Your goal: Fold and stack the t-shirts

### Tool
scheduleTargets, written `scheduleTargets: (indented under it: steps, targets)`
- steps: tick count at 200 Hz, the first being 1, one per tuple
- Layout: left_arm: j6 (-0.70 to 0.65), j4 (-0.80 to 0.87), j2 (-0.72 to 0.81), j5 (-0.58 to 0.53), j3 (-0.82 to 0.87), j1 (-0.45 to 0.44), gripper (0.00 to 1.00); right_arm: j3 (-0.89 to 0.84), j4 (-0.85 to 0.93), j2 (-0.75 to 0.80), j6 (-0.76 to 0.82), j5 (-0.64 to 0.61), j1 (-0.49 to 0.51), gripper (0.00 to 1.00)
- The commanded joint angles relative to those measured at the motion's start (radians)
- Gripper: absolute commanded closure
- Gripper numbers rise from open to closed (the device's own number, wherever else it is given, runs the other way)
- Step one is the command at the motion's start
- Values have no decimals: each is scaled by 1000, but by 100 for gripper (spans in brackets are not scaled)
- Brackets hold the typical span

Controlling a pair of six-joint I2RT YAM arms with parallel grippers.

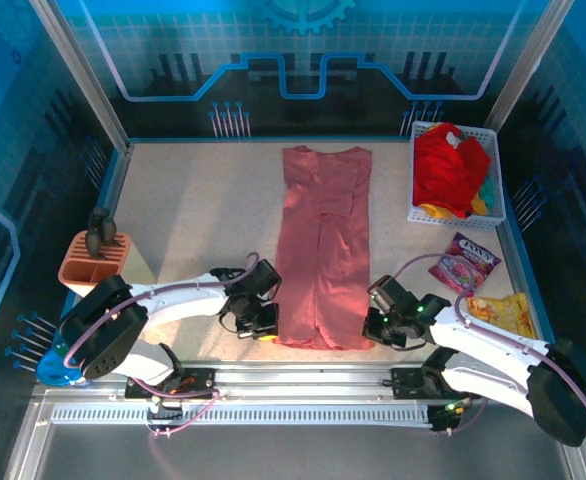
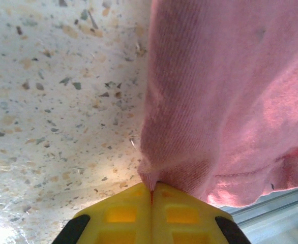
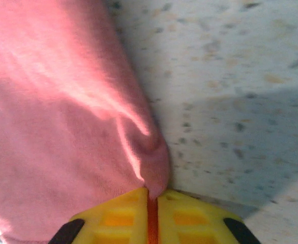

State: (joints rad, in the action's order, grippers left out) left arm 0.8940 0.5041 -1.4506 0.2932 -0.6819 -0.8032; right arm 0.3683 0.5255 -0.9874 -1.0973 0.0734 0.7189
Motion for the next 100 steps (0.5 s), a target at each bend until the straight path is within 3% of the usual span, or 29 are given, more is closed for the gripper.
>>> scheduleTargets:
  steps: [1, 30, 100]
  targets:
    - [-22, 55, 16, 0, -40, -1, 100, -5, -82, -25, 5, 95, 33, 93]
    - [-43, 74, 27, 5, -76, 6, 100, 42, -38, -16, 11, 68, 29, 100]
    - [-167, 195, 29, -6, -248, 117, 100, 229, 84, -39, 97, 17, -49, 100]
